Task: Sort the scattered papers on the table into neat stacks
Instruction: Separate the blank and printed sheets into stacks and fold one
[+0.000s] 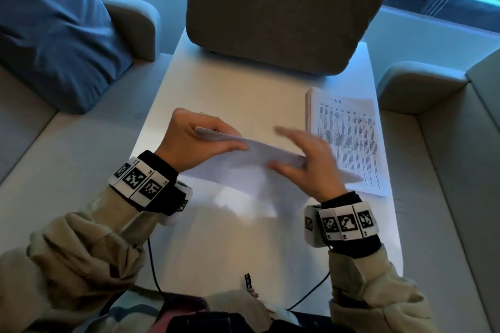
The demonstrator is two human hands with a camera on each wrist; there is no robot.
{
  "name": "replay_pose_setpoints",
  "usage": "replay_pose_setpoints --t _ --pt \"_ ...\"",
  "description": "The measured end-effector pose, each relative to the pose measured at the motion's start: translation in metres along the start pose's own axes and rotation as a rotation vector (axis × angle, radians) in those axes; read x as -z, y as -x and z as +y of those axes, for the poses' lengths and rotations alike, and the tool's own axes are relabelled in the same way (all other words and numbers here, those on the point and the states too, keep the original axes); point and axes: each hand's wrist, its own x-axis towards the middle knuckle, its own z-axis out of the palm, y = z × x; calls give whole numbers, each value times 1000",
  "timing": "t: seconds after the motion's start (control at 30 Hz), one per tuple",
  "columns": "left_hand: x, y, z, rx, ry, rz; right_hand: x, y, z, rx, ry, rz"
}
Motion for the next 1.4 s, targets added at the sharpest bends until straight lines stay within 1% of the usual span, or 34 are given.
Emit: replay_pose_setpoints --t 0.03,0.07,0.1,0.17,0.23,0.27,0.3,0.33,0.4,0.47,0.5,0.57,0.63,0.7,0.77,0.83,0.97,1.03,1.1,1.2,1.27,1.37,1.4 --pt "-1 -4 5 -38 -8 -49 -4 -2 -6 -14 -50 -76" --pt "0 -8 5 -47 -11 -94 -9 -2 -8 -24 -97 -114" --pt "2 -10 3 -31 -16 -143 -14 -1 -9 -36 -124 -111" --pt "9 -13 -9 42 -71 -202 -17 1 -3 -103 -227 -53" --pt "18 -13 -25 159 -145 -200 -14 4 5 -179 -413 22" --pt "23 -13 -30 200 -139 -196 -11 5 9 -207 -482 64" --pt "28 -12 -33 224 -102 -175 -8 6 12 -228 -516 109" --pt "32 -12 -34 245 -51 -125 -4 7 14 -252 -556 147" --pt "34 -13 -31 270 85 41 1 8 17 -312 -661 239" --pt "30 -16 -26 238 264 176 3 8 19 -345 -747 309" --pt "26 -17 -24 230 354 198 4 7 18 -347 -787 327" --pt "16 -17 -25 256 476 183 3 5 16 -339 -845 331" --pt "2 -14 -28 330 452 164 0 3 14 -359 -856 314" --pt "-14 -7 -32 418 348 132 -6 2 15 -394 -846 304" --pt "-29 1 -36 507 259 128 -16 3 18 -422 -811 306" --pt "-39 9 -40 563 234 139 -25 4 22 -437 -762 293" --pt "-48 15 -45 622 219 139 -37 6 34 -465 -746 261" --pt "-52 17 -46 644 214 128 -43 11 40 -531 -732 226" --pt "-56 14 -48 658 200 149 -46 20 49 -597 -739 211" --pt "-63 2 -49 681 145 173 -42 34 64 -627 -757 260" --pt "-75 -9 -48 670 89 108 -29 36 72 -637 -711 281" --pt "-104 -26 -48 626 -97 -88 1 32 93 -665 -605 321" --pt "-115 -31 -50 639 -135 -152 12 30 105 -668 -571 340"
